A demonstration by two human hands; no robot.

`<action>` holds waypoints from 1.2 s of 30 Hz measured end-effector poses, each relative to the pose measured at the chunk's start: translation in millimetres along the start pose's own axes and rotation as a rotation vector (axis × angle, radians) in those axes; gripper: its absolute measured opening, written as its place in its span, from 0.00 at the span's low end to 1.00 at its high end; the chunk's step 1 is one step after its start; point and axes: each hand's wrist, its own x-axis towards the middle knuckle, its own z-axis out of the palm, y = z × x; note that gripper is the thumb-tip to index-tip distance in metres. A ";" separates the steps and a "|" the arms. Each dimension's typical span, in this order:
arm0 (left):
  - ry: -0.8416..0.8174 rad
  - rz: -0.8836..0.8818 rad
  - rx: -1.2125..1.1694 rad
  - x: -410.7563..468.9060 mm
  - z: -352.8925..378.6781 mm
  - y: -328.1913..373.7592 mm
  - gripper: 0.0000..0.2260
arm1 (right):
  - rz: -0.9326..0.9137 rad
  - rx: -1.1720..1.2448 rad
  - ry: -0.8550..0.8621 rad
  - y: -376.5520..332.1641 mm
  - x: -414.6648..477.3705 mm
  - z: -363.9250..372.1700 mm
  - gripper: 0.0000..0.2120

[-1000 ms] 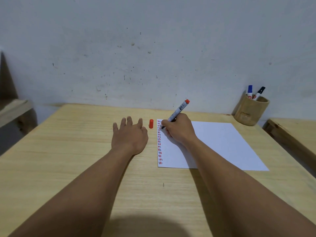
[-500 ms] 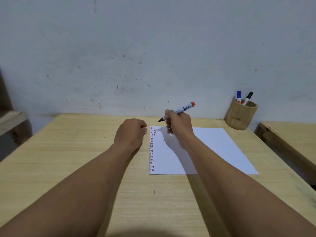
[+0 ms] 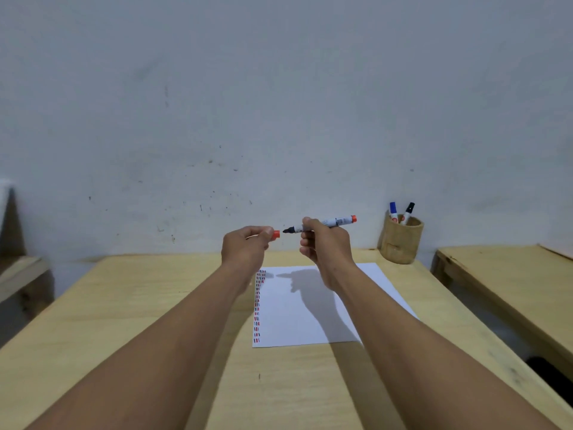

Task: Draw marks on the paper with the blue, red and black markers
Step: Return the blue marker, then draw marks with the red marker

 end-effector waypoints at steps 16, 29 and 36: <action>-0.094 -0.033 -0.119 -33.7 29.4 39.8 0.06 | -0.026 0.075 -0.054 -34.1 -21.4 -21.7 0.06; 0.013 0.196 0.078 -40.9 56.5 52.5 0.11 | -0.229 -0.270 0.141 -38.8 -20.9 -35.0 0.23; -0.059 0.475 0.277 -42.9 79.6 79.3 0.09 | -0.278 -0.654 0.010 -55.0 -18.8 -69.1 0.08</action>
